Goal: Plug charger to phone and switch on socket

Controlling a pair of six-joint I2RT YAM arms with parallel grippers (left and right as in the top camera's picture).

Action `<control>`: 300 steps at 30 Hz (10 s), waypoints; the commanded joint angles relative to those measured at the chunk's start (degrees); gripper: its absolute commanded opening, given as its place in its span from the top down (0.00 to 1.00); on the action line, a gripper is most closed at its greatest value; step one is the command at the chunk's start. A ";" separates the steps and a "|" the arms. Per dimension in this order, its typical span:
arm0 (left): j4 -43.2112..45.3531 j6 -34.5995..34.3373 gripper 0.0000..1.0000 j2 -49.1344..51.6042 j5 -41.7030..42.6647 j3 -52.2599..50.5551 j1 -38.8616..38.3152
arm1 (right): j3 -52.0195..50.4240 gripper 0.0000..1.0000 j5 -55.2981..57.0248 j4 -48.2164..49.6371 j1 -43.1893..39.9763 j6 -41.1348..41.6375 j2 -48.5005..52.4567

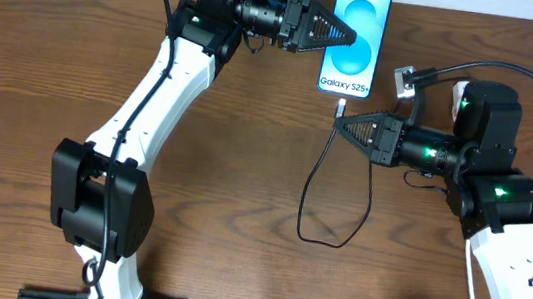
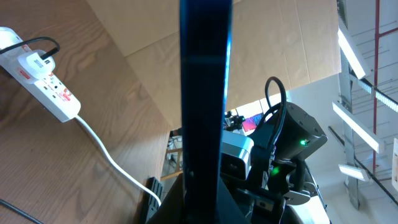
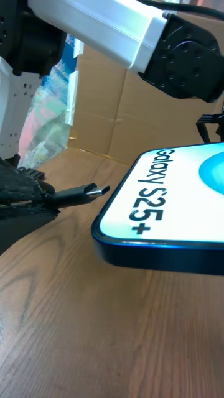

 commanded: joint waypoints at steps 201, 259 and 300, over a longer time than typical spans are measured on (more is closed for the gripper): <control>3.28 -0.74 0.93 -1.79 3.30 0.59 0.42 | 0.90 0.99 -6.78 4.13 -1.75 4.28 2.27; 3.30 -1.79 0.93 -1.79 3.32 0.59 -0.81 | 0.90 0.99 -6.14 5.27 -1.73 6.45 2.29; 3.28 -1.79 0.93 -1.79 3.56 0.59 -0.87 | 0.90 0.99 -6.14 5.46 -3.56 6.36 2.29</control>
